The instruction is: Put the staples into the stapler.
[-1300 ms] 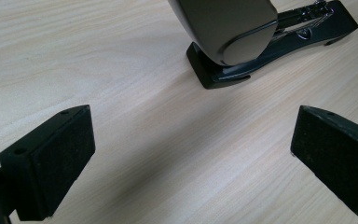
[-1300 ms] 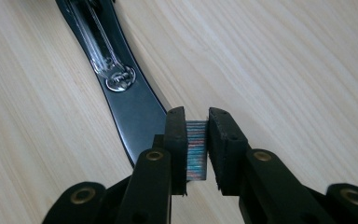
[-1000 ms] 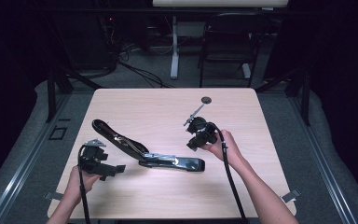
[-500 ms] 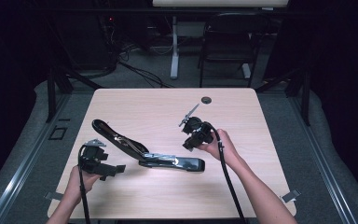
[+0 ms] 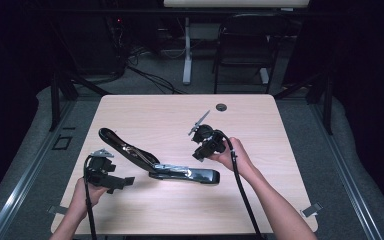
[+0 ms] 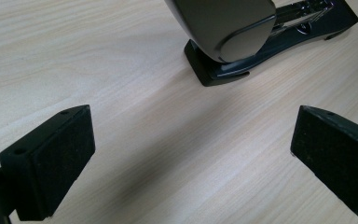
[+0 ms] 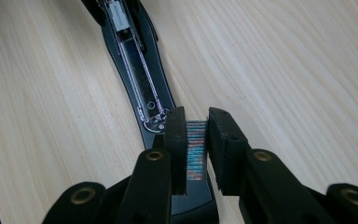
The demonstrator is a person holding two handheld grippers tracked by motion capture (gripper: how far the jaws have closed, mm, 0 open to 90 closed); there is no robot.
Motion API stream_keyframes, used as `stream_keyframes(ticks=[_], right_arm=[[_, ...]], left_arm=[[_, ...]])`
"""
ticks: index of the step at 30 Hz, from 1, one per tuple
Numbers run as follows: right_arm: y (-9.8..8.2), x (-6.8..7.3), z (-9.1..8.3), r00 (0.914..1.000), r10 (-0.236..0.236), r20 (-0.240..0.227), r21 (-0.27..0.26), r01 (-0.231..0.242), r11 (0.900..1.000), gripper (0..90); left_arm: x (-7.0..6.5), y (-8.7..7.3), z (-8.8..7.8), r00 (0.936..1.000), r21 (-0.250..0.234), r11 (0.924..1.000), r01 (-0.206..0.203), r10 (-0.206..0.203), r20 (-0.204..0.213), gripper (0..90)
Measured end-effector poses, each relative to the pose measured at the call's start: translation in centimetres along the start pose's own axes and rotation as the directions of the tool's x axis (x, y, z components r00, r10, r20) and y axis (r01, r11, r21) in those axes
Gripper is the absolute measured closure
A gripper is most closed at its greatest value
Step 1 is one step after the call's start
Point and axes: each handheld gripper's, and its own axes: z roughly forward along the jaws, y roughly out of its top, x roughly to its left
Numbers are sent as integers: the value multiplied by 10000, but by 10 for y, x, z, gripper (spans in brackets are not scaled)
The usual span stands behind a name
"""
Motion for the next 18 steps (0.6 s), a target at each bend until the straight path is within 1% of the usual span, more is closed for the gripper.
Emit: stream_keyframes(ticks=[5, 7, 13, 18], right_arm=[[5, 3, -1, 9996, -213, -162, -147, 210, 9997, 785], [7, 5, 0, 9992, -341, -210, -99, 339, 9994, 785], [11, 8, 0, 9981, -580, -196, -53, 579, 9983, 785], [14, 9, -2, 9975, -664, -220, -83, 662, 9978, 786]], left_arm=[[-1, 0, 2, 10000, 58, 10000, -50, 50, 7, 0], [-1, 0, 1, 10000, 25, 10000, -13, 13, 3, 0], [0, 0, 1, 10000, 21, 10000, -7, 7, 5, 0], [0, 0, 2, 10000, 75, 10000, -31, 31, 26, 0]])
